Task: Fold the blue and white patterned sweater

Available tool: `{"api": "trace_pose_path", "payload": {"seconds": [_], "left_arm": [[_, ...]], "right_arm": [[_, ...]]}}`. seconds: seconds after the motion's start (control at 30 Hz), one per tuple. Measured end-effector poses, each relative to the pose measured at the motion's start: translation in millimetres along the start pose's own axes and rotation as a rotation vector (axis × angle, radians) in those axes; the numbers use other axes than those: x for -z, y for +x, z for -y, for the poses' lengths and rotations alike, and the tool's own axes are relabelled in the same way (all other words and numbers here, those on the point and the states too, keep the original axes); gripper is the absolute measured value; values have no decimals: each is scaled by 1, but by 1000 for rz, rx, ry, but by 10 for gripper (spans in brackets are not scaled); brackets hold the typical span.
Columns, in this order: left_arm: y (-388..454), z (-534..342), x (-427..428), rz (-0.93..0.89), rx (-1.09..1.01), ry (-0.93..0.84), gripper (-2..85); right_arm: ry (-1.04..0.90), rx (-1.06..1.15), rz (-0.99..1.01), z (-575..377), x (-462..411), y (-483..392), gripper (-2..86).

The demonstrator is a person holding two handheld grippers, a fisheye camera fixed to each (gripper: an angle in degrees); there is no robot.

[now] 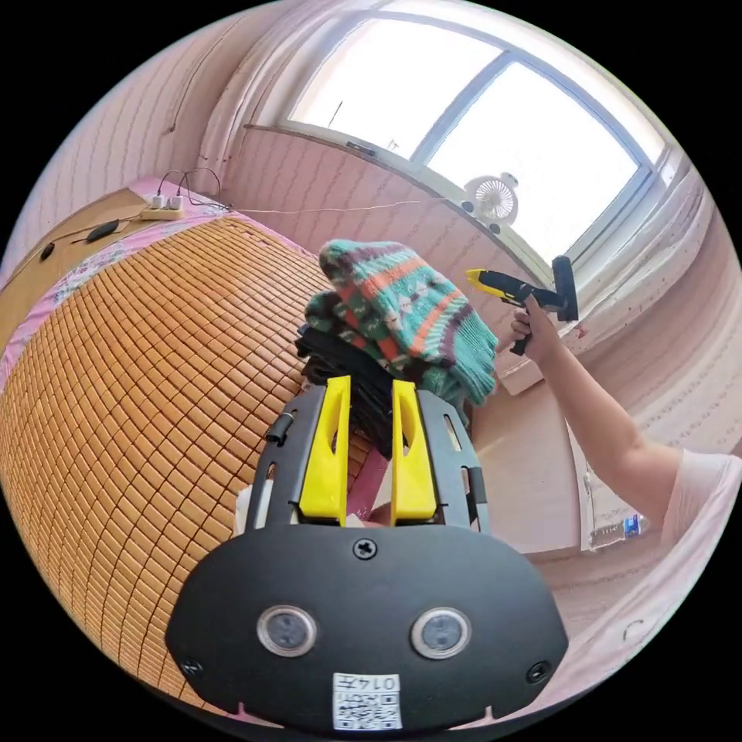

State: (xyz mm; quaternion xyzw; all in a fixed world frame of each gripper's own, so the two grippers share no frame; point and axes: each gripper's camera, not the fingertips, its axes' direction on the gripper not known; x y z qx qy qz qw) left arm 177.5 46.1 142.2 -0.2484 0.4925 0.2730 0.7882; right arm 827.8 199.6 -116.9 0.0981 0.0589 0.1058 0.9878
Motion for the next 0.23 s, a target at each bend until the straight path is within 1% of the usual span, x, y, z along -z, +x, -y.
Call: {"api": "trace_pose_path", "payload": {"seconds": [0.03,0.07,0.1,0.17,0.2,0.23], "left_arm": [[0,-32,29,50,-14,14,84],[-3,-69,59,87,1,31,83],[-5,-88,75,101,14,37,81],[-9,-166,138,199,96,65,78],[-9,-185,155,227,129,82,76],[-10,-223,187,276,205,118,74]], "right_arm": [[26,62,-41,-12,17,-35,142],[15,137,-37,-28,25,-75,141],[-3,179,-26,-36,26,-97,140],[-113,345,38,-74,15,-190,137],[-135,379,48,-85,11,-214,136],[-173,468,76,-106,1,-263,135]]}}
